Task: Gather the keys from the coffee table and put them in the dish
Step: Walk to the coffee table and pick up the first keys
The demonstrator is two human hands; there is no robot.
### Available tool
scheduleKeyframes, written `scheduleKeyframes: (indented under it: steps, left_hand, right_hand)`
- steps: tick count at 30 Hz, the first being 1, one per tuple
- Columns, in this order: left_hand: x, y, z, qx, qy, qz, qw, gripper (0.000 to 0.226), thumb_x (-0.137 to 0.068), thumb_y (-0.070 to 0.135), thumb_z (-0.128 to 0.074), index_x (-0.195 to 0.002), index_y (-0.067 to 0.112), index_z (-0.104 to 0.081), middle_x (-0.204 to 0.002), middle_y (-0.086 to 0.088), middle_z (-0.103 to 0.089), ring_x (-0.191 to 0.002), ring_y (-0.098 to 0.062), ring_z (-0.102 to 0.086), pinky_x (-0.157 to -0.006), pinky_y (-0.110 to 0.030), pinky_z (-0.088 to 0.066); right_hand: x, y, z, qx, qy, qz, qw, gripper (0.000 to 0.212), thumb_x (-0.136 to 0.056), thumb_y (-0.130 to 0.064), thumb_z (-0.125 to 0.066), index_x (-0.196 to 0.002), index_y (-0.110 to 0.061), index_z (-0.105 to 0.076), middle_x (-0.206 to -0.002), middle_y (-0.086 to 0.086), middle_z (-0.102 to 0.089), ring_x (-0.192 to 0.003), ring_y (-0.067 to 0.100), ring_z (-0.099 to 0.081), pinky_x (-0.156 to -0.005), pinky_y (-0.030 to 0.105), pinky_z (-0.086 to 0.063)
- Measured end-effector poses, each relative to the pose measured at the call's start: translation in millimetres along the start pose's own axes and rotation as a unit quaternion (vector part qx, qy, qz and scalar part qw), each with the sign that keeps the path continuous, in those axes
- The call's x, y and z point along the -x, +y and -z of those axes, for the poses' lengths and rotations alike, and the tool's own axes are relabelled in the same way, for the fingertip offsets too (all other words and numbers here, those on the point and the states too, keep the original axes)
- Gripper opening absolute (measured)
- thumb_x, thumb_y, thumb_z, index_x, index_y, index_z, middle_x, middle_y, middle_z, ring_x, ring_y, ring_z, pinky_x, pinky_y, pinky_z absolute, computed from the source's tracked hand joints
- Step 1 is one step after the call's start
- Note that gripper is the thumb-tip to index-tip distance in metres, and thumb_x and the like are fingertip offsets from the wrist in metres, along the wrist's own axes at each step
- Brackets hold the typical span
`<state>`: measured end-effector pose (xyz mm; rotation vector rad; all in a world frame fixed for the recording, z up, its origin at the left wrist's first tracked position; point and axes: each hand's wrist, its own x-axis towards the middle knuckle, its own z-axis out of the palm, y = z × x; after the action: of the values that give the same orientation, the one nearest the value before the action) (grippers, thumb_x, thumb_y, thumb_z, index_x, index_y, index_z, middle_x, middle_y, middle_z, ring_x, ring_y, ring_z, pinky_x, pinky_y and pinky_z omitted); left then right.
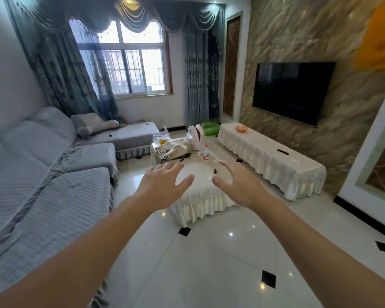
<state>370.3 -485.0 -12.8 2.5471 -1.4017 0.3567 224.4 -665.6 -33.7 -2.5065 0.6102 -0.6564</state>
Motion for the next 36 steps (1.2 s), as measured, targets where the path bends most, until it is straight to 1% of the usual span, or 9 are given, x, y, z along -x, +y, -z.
scheduleKeyframes:
  steps: [3, 8, 11, 14, 18, 23, 27, 31, 36]
  left_hand:
    - [-45, -6, -22, 0.01, 0.017, -0.008, 1.0, 0.08, -0.084, 0.073, -0.01, -0.141, 0.027, -0.044, -0.147, -0.001, -0.049, -0.132, -0.025, -0.045, -0.103, -0.043, -0.033]
    - [-136, -23, -77, 0.043, 0.009, -0.029, 0.999, 0.066, -0.091, 0.067, -0.021, -0.14, 0.028, -0.044, -0.144, -0.001, -0.051, -0.132, -0.025, -0.044, -0.105, -0.044, -0.033]
    - [-201, -30, -107, 0.063, -0.004, -0.04, 0.997, 0.067, -0.091, 0.069, -0.021, -0.142, 0.03, -0.042, -0.147, 0.001, -0.048, -0.133, -0.025, -0.044, -0.105, -0.044, -0.034]
    - [-269, -24, -128, 0.09, -0.008, -0.058, 0.994, 0.071, -0.089, 0.07, -0.019, -0.142, 0.029, -0.042, -0.148, 0.0, -0.048, -0.135, -0.025, -0.043, -0.105, -0.044, -0.034]
    - [-346, 5, -151, 0.109, -0.011, -0.109, 0.988, 0.075, -0.087, 0.073, -0.016, -0.139, 0.028, -0.045, -0.144, 0.0, -0.051, -0.131, -0.024, -0.046, -0.102, -0.045, -0.035]
    - [-424, 34, -188, 0.119, -0.016, -0.144, 0.982, 0.077, -0.087, 0.073, -0.016, -0.141, 0.027, -0.043, -0.146, 0.003, -0.05, -0.133, -0.022, -0.045, -0.104, -0.045, -0.034]
    - [-487, 46, -226, 0.106, -0.031, -0.14, 0.984, 0.076, -0.088, 0.074, -0.016, -0.142, 0.028, -0.042, -0.148, 0.004, -0.048, -0.133, -0.021, -0.044, -0.105, -0.044, -0.034]
    - [-547, 58, -254, 0.075, -0.055, -0.134, 0.987, 0.075, -0.087, 0.074, -0.016, -0.143, 0.029, -0.04, -0.148, 0.003, -0.047, -0.13, -0.023, -0.047, -0.104, -0.045, -0.035]
    - [-635, 72, -276, 0.071, -0.032, -0.091, 0.993, 0.067, -0.092, 0.068, -0.024, -0.142, 0.028, -0.042, -0.148, 0.002, -0.047, -0.13, -0.023, -0.047, -0.102, -0.044, -0.035]
  right_hand:
    - [-42, 27, -11, 0.006, 0.002, 0.002, 1.0, 0.07, -0.087, -0.061, -0.05, -0.147, -0.027, -0.035, -0.151, -0.001, -0.04, -0.137, 0.019, -0.035, -0.101, 0.033, -0.03]
    - [-116, 78, -37, 0.012, -0.009, -0.017, 1.0, 0.067, -0.088, -0.057, -0.052, -0.146, -0.025, -0.038, -0.148, 0.0, -0.043, -0.133, 0.017, -0.037, -0.091, 0.025, -0.027]
    - [-162, 108, -42, 0.034, -0.022, -0.044, 0.998, 0.068, -0.088, -0.058, -0.05, -0.146, -0.026, -0.036, -0.148, 0.001, -0.043, -0.133, 0.019, -0.038, -0.092, 0.027, -0.028]
    - [-207, 138, -35, 0.05, 0.0, -0.068, 0.996, 0.068, -0.088, -0.059, -0.049, -0.146, -0.025, -0.036, -0.148, 0.001, -0.044, -0.133, 0.019, -0.038, -0.094, 0.027, -0.027]
    - [-251, 185, -15, 0.042, 0.018, -0.113, 0.993, 0.073, -0.085, -0.063, -0.047, -0.147, -0.025, -0.036, -0.149, 0.0, -0.043, -0.133, 0.019, -0.04, -0.098, 0.031, -0.032]
    - [-304, 252, -1, 0.057, 0.044, -0.143, 0.987, 0.074, -0.083, -0.064, -0.045, -0.146, -0.026, -0.037, -0.149, 0.0, -0.043, -0.133, 0.019, -0.039, -0.098, 0.031, -0.03]
    - [-350, 311, -5, 0.049, 0.05, -0.157, 0.985, 0.072, -0.084, -0.064, -0.046, -0.146, -0.027, -0.037, -0.149, -0.001, -0.043, -0.134, 0.019, -0.039, -0.101, 0.034, -0.031]
    - [-398, 366, 0, 0.031, 0.053, -0.158, 0.986, 0.072, -0.086, -0.06, -0.047, -0.146, -0.023, -0.037, -0.15, 0.001, -0.042, -0.135, 0.021, -0.039, -0.104, 0.036, -0.031]
    - [-489, 420, 9, 0.019, 0.035, -0.14, 0.989, 0.069, -0.088, -0.058, -0.05, -0.146, -0.022, -0.038, -0.148, 0.002, -0.044, -0.133, 0.022, -0.041, -0.101, 0.034, -0.033]
